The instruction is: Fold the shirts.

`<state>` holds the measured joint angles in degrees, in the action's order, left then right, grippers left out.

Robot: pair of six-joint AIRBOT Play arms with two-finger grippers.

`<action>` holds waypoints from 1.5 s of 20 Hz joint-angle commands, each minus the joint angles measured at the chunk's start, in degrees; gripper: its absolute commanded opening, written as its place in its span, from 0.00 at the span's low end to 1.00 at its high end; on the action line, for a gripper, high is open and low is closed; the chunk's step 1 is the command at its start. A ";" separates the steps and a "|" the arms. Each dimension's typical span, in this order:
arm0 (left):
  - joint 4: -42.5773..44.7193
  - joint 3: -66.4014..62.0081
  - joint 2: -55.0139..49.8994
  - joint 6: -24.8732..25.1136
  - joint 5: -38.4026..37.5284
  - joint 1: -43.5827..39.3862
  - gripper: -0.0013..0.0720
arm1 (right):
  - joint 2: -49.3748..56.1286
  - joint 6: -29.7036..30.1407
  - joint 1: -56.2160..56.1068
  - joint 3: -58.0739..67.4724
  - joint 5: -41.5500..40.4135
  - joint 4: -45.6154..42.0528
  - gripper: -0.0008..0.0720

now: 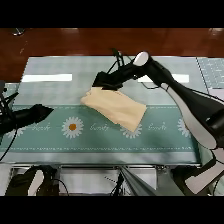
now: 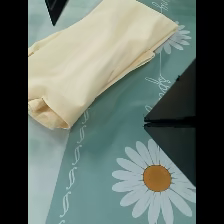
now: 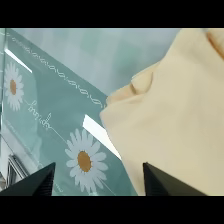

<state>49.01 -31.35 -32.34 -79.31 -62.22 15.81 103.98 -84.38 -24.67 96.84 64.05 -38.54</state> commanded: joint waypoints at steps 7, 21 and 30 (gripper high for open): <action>-0.39 0.87 0.15 0.46 0.35 0.11 0.05 | -38.34 -7.76 20.61 -25.24 8.74 -34.75 0.87; -0.66 0.87 0.15 0.59 1.75 0.11 0.05 | -39.80 -2.16 11.96 -71.41 -25.16 8.59 0.86; -1.05 0.87 0.15 0.59 1.75 0.11 0.05 | -23.45 10.05 11.65 -46.90 -13.42 9.35 0.05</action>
<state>47.97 -30.52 -32.23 -78.72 -60.49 15.88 77.62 -78.56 -13.10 40.91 46.13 -28.18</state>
